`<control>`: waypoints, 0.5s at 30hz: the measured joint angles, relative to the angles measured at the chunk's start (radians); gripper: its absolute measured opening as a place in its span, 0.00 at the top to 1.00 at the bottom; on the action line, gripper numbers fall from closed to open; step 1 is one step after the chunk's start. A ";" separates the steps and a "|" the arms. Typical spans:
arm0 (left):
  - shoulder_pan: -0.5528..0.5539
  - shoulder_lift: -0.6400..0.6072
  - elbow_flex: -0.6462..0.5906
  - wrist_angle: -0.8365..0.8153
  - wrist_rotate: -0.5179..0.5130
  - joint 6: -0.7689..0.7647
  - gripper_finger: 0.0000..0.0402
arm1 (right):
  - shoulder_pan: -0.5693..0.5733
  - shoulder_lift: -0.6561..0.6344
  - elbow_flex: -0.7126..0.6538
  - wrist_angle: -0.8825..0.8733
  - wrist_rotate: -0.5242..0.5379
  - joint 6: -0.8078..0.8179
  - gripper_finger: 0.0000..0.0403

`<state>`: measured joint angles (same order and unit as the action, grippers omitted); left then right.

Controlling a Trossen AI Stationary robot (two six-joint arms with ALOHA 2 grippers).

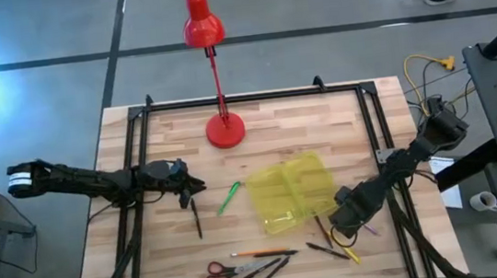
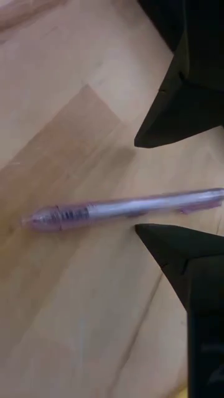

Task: Pick & place school supplies into a supply box
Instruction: Put the violet pen into the yellow supply box

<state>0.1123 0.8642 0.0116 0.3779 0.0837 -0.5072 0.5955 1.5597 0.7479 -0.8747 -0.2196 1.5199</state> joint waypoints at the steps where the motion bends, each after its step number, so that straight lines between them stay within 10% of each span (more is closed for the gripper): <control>1: 0.000 0.000 0.000 0.000 0.000 0.000 0.77 | 0.000 0.003 -0.004 0.003 0.004 -0.002 0.50; 15: 0.000 0.000 0.000 0.004 0.000 0.000 0.77 | 0.002 -0.005 -0.044 0.095 0.006 -0.132 0.78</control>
<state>0.1127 0.8642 0.0116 0.3820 0.0834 -0.5072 0.5976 1.5551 0.7036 -0.7800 -0.2134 1.3884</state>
